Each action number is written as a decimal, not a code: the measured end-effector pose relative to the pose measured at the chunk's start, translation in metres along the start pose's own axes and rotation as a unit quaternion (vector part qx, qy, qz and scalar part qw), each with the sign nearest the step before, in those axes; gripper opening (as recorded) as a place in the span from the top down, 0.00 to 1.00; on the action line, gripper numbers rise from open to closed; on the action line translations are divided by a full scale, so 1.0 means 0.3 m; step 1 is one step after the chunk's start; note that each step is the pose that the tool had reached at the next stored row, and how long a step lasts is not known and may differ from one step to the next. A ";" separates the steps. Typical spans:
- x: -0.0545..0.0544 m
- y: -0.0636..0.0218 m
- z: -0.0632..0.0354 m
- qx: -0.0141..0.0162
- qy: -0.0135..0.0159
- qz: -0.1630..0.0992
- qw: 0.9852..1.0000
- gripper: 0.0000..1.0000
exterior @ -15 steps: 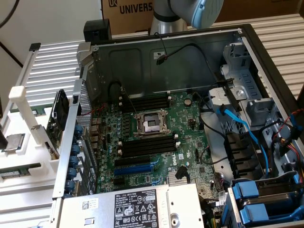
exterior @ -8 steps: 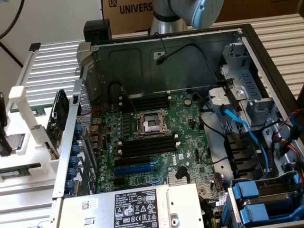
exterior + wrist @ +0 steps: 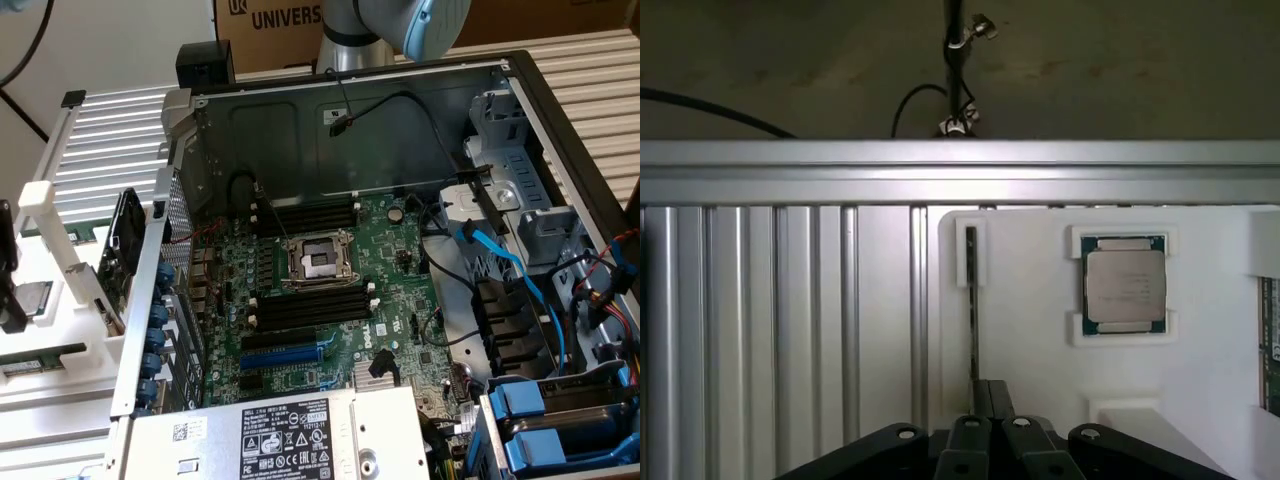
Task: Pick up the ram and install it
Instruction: 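Pick up the ram and move it above insertion slot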
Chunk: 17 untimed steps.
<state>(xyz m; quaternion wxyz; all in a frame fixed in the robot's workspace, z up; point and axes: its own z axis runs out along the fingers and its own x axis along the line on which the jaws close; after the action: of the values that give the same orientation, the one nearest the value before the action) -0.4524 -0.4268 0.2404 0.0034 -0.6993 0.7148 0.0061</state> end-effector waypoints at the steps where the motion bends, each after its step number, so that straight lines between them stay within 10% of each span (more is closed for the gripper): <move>1: 0.000 0.000 0.007 0.000 0.000 0.000 1.000 0.89; 17: 0.001 0.001 0.065 -0.001 0.000 0.000 1.000 0.89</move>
<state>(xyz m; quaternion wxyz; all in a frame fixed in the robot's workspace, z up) -0.4527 -0.4270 0.2210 0.0027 -0.6992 0.7148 0.0067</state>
